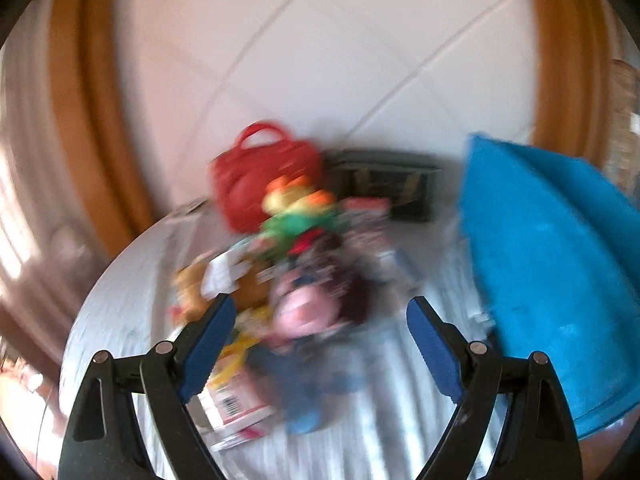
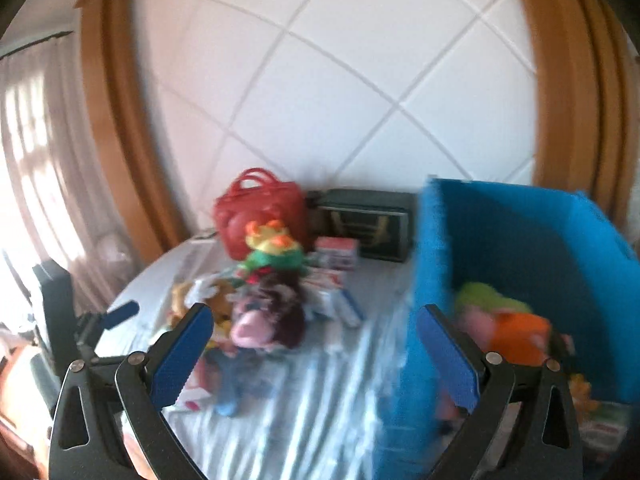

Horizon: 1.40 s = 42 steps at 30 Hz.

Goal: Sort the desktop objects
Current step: 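Move both tools back over the pile of items, then grasp a clear round lid with the left tool while the right tool grasps a pink-white packet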

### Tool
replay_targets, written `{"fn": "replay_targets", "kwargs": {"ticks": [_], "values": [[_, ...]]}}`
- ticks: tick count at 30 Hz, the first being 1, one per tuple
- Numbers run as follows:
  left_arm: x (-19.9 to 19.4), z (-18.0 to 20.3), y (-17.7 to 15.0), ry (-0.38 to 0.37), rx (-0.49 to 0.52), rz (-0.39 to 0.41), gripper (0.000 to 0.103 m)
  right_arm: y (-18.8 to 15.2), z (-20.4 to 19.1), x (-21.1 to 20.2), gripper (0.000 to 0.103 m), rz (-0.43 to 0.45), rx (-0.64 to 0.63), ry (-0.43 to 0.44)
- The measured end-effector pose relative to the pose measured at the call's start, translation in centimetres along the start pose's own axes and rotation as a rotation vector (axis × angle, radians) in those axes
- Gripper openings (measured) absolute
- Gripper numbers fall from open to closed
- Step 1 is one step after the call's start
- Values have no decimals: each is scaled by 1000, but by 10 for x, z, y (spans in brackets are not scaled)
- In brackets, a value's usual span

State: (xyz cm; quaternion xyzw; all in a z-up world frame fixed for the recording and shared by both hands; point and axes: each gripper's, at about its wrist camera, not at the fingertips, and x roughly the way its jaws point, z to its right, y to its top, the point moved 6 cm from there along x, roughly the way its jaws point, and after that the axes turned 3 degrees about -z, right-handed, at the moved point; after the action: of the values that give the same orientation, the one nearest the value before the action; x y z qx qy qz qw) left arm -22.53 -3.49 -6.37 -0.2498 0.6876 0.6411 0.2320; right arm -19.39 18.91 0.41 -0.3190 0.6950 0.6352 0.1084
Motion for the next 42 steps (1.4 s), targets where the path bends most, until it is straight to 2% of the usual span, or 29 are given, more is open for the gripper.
{"fn": "replay_targets", "kwargs": {"ticks": [6,12,15,20,24,27,28,29,30,31,32,35,42], "values": [[42,-101,-56,116,-96,-110,88,-16,-63,71,103,-76,-42,67],[90,-178,-121,190,-239,-254,88,-55,-91,147,103,-216,-61,77],[117,-201,-149,209,-305,-315,88,-80,-98,180,103,-294,-63,71],[151,-211,-175,172,-362,-366,88,-115,-104,217,103,-405,-84,50],[176,-214,-193,218,-346,-432,88,-132,-109,238,103,-464,-90,35],[184,-220,-206,213,-354,-451,87,-144,-118,251,103,-493,-113,34],[185,-222,-209,207,-359,-455,78,-147,-122,254,103,-501,-123,34],[187,-223,-212,200,-360,-462,60,-151,-127,259,103,-509,-135,35],[190,-223,-215,185,-357,-476,54,-155,-134,265,103,-519,-149,38],[191,-221,-217,158,-360,-483,37,-160,-142,271,103,-531,-164,44],[191,-220,-218,145,-362,-485,29,-165,-150,277,103,-543,-178,52],[183,-221,-215,173,-317,-460,14,-185,-178,294,103,-591,-227,91],[158,-225,-208,146,-300,-404,7,-233,-244,329,103,-697,-342,173]]}}
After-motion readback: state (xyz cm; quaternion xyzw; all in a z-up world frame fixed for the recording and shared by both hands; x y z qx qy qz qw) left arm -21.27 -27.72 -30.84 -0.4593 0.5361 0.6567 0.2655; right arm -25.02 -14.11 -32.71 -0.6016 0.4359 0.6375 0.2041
